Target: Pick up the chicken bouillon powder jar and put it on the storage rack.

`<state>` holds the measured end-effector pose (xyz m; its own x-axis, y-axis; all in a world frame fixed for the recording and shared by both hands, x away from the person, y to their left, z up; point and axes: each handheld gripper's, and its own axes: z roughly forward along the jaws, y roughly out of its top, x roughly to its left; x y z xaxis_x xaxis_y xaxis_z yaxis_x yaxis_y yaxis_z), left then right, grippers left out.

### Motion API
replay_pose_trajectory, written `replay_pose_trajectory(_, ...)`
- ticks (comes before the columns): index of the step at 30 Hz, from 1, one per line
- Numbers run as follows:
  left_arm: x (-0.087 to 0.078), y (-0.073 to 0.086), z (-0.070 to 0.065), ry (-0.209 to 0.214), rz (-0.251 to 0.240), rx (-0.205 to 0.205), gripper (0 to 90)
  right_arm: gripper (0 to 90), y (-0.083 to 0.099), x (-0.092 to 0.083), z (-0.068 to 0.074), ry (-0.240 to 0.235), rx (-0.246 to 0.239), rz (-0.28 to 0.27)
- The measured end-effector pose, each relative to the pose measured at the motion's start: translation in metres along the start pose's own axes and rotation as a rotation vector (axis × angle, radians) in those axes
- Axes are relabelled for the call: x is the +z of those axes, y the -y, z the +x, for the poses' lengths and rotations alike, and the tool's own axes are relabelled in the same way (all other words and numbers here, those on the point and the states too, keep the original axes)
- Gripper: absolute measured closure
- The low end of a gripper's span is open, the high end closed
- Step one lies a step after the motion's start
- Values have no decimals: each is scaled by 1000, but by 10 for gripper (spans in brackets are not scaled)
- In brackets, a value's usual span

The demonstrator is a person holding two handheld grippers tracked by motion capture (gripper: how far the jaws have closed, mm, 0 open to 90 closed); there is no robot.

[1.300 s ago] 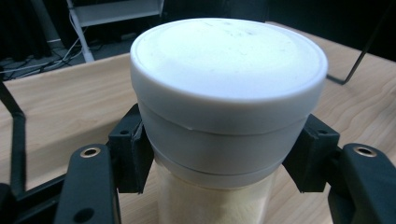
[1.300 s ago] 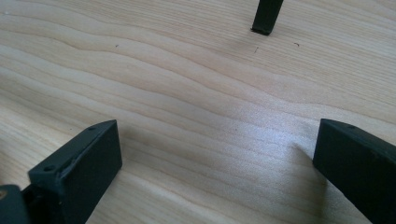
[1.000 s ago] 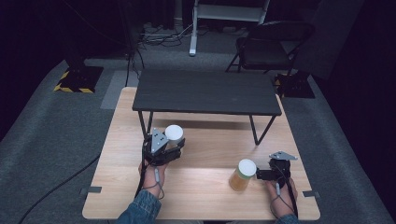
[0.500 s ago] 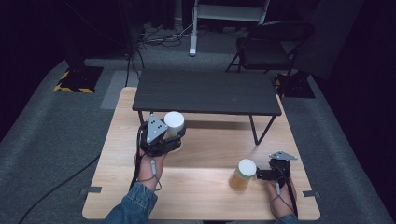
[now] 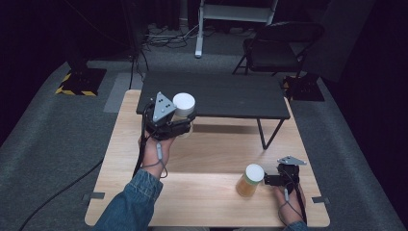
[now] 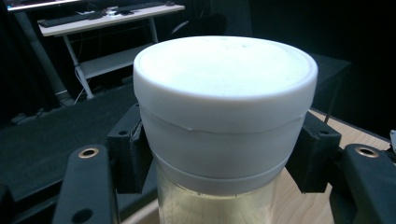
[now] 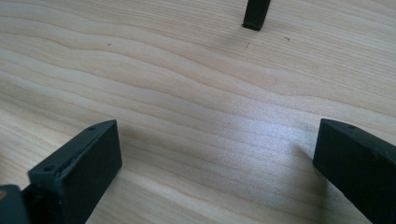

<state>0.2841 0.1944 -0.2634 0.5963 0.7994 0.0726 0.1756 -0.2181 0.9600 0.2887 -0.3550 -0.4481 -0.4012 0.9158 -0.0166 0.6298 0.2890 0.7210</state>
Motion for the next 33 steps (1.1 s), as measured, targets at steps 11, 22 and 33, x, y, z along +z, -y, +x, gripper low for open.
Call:
replay_pose_trajectory(11, 24, -27, 19, 18, -21, -26, 339, 9, 0, 0, 0, 1, 1, 0)
replay_pose_trajectory(22, 60, -31, 32, -30, -12, -54, 339, 8, 0, 1, 1, 0, 2, -2)
replay_pose_trajectory(33, 71, -10, 41, -45, -44, -70, 332, 7, -1, 1, 1, 1, 3, 0)
